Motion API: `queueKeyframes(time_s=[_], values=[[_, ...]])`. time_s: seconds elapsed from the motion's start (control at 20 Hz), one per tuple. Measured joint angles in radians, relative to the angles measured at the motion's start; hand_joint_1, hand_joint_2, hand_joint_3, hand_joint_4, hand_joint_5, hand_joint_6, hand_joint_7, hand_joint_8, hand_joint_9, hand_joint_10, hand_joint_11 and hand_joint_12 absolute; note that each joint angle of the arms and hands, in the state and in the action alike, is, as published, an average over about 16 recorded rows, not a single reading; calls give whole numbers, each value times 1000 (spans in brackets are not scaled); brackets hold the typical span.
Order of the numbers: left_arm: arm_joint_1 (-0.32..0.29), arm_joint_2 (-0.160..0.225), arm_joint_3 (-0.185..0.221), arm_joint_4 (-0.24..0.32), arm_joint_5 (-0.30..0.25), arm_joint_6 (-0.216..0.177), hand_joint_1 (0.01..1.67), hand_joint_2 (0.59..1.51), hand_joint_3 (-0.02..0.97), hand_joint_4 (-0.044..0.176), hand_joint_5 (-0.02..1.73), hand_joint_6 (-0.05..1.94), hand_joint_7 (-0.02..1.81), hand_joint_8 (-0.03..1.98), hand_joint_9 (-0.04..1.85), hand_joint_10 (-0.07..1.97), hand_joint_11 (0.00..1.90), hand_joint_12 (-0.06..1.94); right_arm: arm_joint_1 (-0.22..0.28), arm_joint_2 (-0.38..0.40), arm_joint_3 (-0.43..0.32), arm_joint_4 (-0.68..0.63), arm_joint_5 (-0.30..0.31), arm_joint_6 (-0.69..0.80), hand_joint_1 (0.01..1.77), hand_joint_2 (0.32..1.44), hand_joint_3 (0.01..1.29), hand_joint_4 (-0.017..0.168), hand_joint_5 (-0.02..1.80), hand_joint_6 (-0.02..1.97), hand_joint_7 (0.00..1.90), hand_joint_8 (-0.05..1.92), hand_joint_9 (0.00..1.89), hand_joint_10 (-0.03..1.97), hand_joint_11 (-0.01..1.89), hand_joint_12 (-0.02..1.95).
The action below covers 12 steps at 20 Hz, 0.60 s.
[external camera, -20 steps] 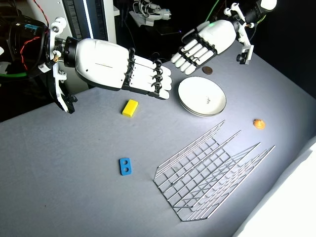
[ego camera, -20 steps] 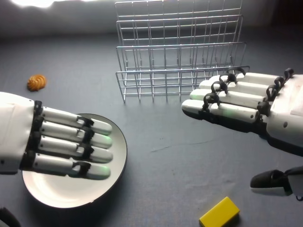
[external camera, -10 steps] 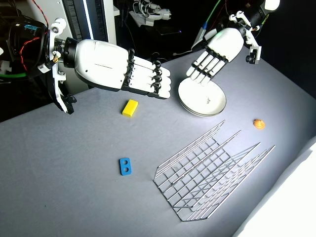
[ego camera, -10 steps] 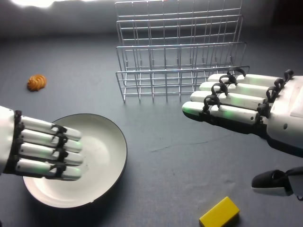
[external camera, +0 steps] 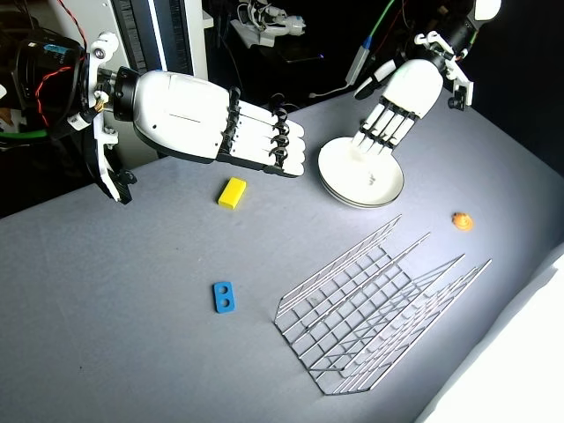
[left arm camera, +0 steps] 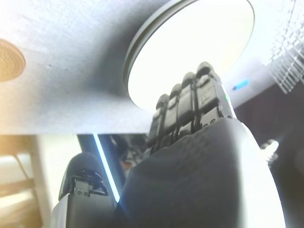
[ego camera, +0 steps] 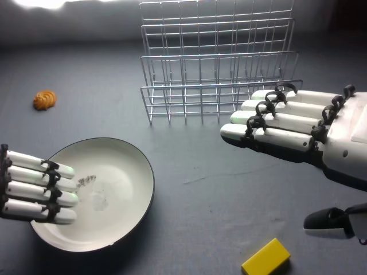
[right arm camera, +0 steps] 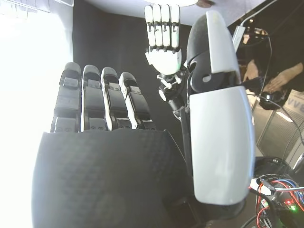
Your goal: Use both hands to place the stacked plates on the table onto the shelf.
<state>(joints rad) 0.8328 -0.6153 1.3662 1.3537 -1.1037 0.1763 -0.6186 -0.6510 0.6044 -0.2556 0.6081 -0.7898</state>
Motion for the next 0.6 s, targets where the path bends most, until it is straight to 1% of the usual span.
queueKeyframes(time_s=[0.3, 0.6], values=[[43, -33, 31, -30, -2, 34, 18, 1162, 16, -2, 22, -12, 10, -10, 18, 8, 15, -11, 0, 0, 0, 0, 0, -4, 1050, 998, 23, 0, 20, 17, 21, 13, 19, 5, 14, 16], [73, -58, 57, -66, 34, 55, 18, 1164, 16, 0, 20, -10, 10, -9, 20, 8, 15, -12, 0, 0, 0, 0, 0, -7, 1049, 1005, 23, 0, 20, 17, 21, 13, 19, 5, 14, 17]])
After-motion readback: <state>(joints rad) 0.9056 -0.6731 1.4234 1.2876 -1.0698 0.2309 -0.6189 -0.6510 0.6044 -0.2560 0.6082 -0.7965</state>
